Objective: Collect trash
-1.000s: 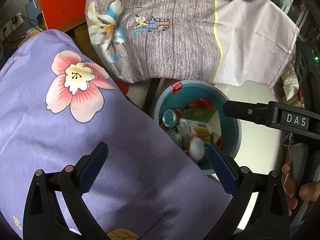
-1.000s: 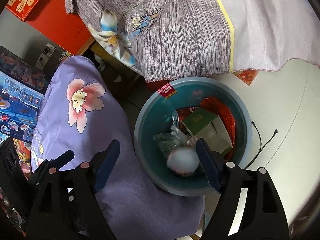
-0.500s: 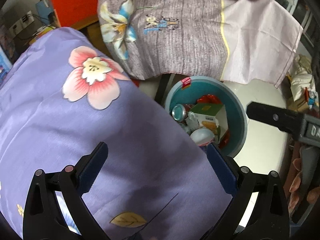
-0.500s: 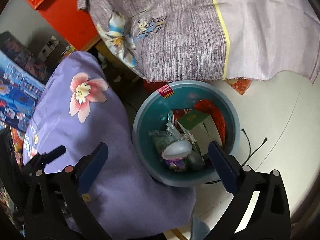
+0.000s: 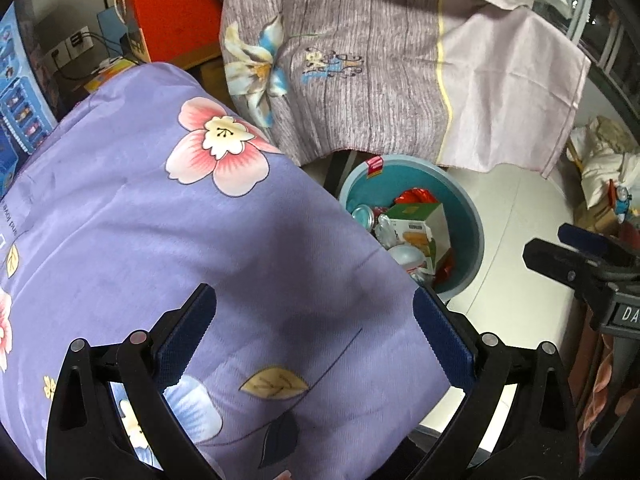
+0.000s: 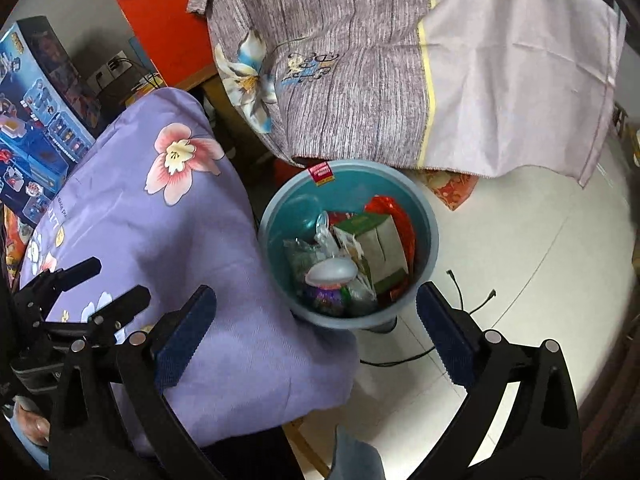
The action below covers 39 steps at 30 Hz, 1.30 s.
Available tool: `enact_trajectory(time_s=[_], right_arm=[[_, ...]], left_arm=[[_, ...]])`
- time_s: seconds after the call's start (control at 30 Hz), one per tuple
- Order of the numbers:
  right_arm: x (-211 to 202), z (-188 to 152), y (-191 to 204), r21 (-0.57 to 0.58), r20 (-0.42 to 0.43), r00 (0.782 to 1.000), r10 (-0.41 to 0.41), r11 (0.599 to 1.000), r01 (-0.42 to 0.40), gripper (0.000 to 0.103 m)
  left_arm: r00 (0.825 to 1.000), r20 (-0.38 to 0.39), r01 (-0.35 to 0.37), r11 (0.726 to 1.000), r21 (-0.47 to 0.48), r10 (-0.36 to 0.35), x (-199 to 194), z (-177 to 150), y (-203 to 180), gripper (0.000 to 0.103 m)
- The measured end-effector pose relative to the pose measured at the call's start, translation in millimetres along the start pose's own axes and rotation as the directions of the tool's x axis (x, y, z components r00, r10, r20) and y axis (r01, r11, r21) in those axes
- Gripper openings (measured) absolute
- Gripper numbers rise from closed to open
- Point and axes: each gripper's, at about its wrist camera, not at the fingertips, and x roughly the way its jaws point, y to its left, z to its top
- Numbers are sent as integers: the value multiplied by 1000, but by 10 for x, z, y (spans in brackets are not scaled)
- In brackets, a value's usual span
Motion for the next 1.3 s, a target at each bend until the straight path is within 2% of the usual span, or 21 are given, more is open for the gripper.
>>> enact_trajectory(time_s=[0.57,0.93,1.3], right_arm=[[-240,-381,71,-7,16,1000,-12,1000,12,96],[-379,-404,234,-64,50,999,-18,998,21,96],[-339,-390,240,-68,37,999,-27,997,30,96]], left_arm=[[998,62,-26,1000,-10,27,-416,-335,44,99],[996,77,-40,999,-28,42,-522,-470,69,99],[997,64,-42,997,-60,46,-493,-510,179,99]])
